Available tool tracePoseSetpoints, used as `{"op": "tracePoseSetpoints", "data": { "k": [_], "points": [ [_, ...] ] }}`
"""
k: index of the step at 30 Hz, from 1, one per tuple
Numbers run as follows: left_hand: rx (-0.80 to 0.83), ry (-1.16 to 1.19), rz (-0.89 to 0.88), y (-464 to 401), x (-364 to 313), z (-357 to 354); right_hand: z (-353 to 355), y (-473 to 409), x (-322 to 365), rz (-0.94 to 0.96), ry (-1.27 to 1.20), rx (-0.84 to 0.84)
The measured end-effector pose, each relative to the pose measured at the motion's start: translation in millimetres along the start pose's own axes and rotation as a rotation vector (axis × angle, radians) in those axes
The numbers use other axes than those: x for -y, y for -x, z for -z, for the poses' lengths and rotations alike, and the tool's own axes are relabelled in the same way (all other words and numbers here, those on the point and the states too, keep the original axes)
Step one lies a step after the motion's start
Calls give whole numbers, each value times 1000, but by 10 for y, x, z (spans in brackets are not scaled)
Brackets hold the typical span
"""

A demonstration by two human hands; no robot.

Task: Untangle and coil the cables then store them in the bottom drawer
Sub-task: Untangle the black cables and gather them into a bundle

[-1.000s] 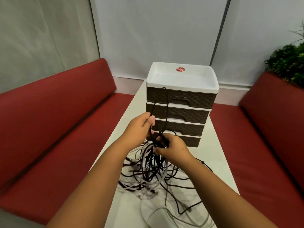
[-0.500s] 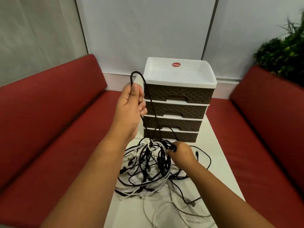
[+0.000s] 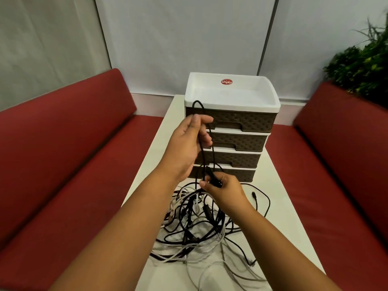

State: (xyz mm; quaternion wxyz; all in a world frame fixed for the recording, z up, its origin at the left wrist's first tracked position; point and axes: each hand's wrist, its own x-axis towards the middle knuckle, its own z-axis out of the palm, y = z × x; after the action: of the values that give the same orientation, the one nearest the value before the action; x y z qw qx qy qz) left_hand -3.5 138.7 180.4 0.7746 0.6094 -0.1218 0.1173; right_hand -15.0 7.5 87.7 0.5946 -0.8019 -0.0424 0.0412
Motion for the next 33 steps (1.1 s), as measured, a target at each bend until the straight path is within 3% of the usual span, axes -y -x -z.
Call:
{"op": "tracePoseSetpoints", "data": {
  "k": [3,5,10,15,20,23,29,33],
  "points": [
    [-76,-542,-137,222,347,350,5,-14,-87,-57,-99,-37],
    [-71,-782,-194,487,643,525,0,-30,-106,-80,-192,-50],
    [218,-1242,-44,823,1228,643,-62,-87,-81,-75,-180,-50],
    [179,-1372,-110,684,1271,742,-92,-75,-129,-69,-107,-75],
    [383,-1252,49,574,1304,787,-81,-28,-152,-47,-87,-34],
    [464,-1305,69,509,1299,765,-47,-21,-122,-33,-81,-63],
    [355,-1132,227,268,1250,843,13,105,-8,55,-71,-73],
    [263,-1206,293,124,1265,857,11,293,294,125,-241,-14]
  ]
}}
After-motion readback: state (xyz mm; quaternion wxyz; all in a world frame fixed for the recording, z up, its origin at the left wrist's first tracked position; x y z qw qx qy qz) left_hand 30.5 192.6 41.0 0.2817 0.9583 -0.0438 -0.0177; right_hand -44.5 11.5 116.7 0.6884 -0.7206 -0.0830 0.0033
